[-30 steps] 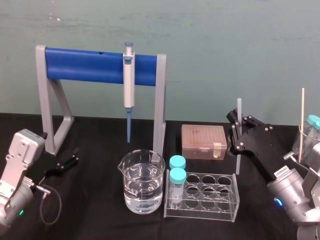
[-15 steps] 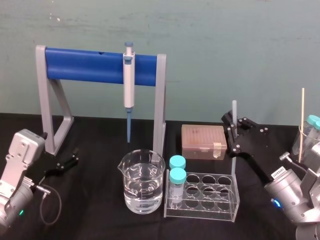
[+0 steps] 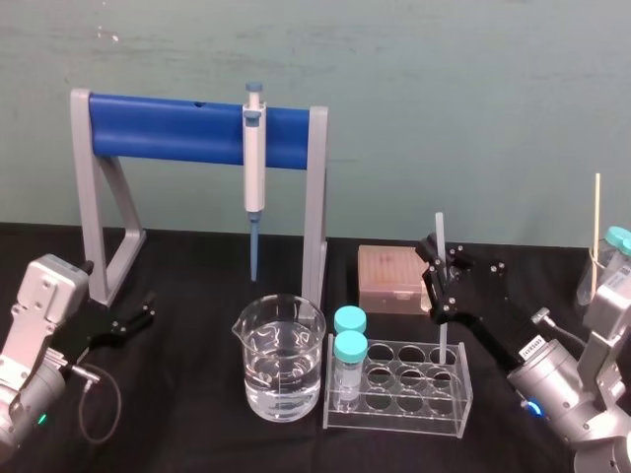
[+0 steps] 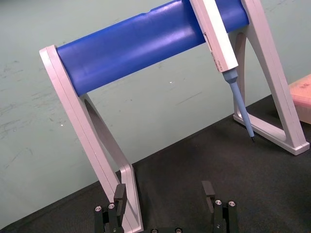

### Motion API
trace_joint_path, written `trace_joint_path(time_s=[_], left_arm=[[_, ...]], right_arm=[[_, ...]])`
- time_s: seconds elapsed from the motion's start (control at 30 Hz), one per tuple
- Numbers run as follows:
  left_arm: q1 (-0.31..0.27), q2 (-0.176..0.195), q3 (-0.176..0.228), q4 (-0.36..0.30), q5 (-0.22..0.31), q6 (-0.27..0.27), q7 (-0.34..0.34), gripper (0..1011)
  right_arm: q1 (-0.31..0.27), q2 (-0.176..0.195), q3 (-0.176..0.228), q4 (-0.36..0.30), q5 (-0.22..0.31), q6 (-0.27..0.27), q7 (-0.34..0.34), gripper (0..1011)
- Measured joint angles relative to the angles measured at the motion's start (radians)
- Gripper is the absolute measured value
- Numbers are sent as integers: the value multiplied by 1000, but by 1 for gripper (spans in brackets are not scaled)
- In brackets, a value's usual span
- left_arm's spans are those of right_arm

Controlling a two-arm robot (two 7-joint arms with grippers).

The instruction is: Pick up the stirring rod with one hand, then place it down.

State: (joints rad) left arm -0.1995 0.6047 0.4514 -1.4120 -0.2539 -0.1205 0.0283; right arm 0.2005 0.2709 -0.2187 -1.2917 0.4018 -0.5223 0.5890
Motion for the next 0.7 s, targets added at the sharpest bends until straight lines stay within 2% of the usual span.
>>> trace_joint_path(time_s=[0.37,0.7], left_arm=[[0,0,0,0,0,0,0,1000],[0,0,0,0,0,0,0,1000]], right_arm=[[27,4,-17,58,13,22,10,69],[47,10,-38,96,-9,47,10,68]])
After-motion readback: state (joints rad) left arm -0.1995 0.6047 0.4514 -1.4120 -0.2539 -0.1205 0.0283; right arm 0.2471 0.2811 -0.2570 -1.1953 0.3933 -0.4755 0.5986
